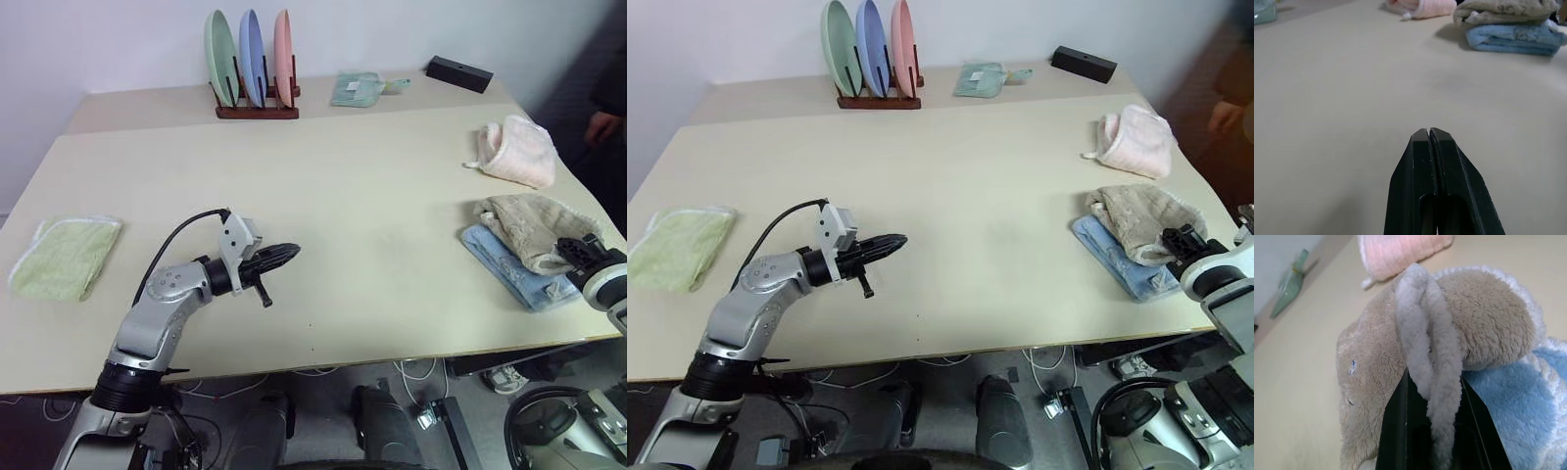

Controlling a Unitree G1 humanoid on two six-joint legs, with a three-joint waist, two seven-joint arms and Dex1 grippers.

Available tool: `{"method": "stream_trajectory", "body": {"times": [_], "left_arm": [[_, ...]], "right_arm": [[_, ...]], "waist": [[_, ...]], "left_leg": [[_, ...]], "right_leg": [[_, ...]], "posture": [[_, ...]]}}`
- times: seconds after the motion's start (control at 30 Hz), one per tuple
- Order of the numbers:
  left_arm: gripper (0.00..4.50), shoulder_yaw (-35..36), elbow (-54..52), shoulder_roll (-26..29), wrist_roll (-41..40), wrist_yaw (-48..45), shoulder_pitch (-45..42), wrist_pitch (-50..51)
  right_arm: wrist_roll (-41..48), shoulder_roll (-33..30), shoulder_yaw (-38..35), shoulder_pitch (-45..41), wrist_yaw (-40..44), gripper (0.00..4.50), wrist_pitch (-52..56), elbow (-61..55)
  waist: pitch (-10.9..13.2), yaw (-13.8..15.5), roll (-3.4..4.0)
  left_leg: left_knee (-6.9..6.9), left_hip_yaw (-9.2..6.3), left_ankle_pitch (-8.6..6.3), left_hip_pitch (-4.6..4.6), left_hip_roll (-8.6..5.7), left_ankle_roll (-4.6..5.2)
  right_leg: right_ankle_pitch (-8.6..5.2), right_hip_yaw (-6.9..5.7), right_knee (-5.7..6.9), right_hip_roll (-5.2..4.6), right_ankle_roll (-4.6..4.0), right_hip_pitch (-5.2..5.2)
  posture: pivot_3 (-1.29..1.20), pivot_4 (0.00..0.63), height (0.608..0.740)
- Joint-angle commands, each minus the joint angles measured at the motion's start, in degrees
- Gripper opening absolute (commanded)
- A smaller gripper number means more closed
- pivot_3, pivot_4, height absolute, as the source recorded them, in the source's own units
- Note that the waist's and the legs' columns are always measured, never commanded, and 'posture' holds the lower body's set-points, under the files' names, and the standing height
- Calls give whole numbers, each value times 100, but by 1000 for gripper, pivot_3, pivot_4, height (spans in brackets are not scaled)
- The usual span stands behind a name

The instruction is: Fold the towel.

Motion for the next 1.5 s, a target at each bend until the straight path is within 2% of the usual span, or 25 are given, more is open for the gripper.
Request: {"method": "stream_trajectory", "body": {"times": [0.03, 0.17, 0.33, 0.53, 0.7, 0.73, 0.8, 0.97, 1.13, 1.27, 1.37, 1.5], "left_arm": [[0, 73, -125, 11, 35, -34, 50, -173], [0, 88, -145, 17, 38, -28, 90, -190], [0, 148, -230, 61, 32, -2, 235, -203], [0, 120, -267, 44, 65, 36, 307, -209], [0, 120, -321, 48, 80, 51, 368, -197], [0, 122, -326, 52, 87, 56, 377, -193], [0, 128, -327, 60, 96, 57, 388, -187], [0, 115, -310, 54, 114, 61, 378, -180], [0, 205, -127, 17, 197, 156, 293, -303], [0, 445, 151, -5, 352, 492, 170, -498], [0, 674, 280, 32, 510, 768, 163, -677], [0, 1044, 190, 236, 556, 865, 479, -774]], "right_arm": [[192, -259, -62, 13, 184, 48, -311, -294], [396, -354, -53, -44, 302, 48, -562, -295], [1131, -590, -256, -259, 361, 48, -675, -257], [1170, -382, -183, 839, 204, 48, -492, 9], [986, -359, -22, 1266, 115, 48, -947, 219], [1016, -379, -11, 1283, 121, 711, -1005, 260], [1073, -428, 33, 1320, 157, 1452, -1136, 261], [619, -789, 453, 1534, 351, 3992, -1909, -81], [-366, -1445, 1135, 1751, 688, 3992, -3074, -198], [-968, -1988, 1897, 1677, 1309, 3992, -3887, -129], [-1374, -2360, 2815, 1584, 2058, 3992, -4511, -147], [-1460, -2408, 4106, 1096, 3069, 3992, -5004, -258]], "waist": [[0, 6, 0], [0, -4, 1], [0, -9, 1], [-3, 31, -9], [-4, -19, 0], [-4, -21, 1], [-4, -13, 1], [-4, 9, 1], [-4, 3, 0], [-4, -16, -1], [-3, -22, -3], [0, -40, -5]], "left_leg": [[1, 0, 0, 0, 0, 0], [0, 0, 0, 0, 1, 0], [-1, 0, 0, 1, 5, 1], [1, -9, -1, -1, 3, 1], [1, -1, -1, 4, 4, 1], [0, 1, -1, 6, 5, 2], [-1, 1, -1, 6, 7, 2], [2, 2, -1, 4, 5, 2], [2, 2, -1, 4, 4, 2], [0, 4, -1, 6, 3, 2], [1, 4, -1, 7, 3, 2], [0, 4, -1, 6, 4, 2]], "right_leg": [[0, 0, 0, -2, 0, 0], [1, 0, 0, -2, 2, 0], [1, 1, 0, -1, 2, 0], [0, -2, -8, -4, 2, 10], [0, 1, -8, -6, 2, 10], [0, 1, -7, -3, 2, 10], [0, 1, -7, 1, 3, 10], [0, 2, -8, -3, 3, 10], [0, 1, -9, -3, 4, 10], [0, 1, -9, 0, 4, 9], [0, 1, -9, 1, 4, 10], [0, 0, -10, 2, 5, 10]], "posture": [[0, 150, 740], [0, 150, 740], [0, 150, 740], [0, 150, 740], [0, 150, 740], [0, 150, 740], [0, 150, 740], [0, 150, 740], [0, 150, 740], [0, 150, 740], [0, 150, 740], [0, 150, 740]]}}
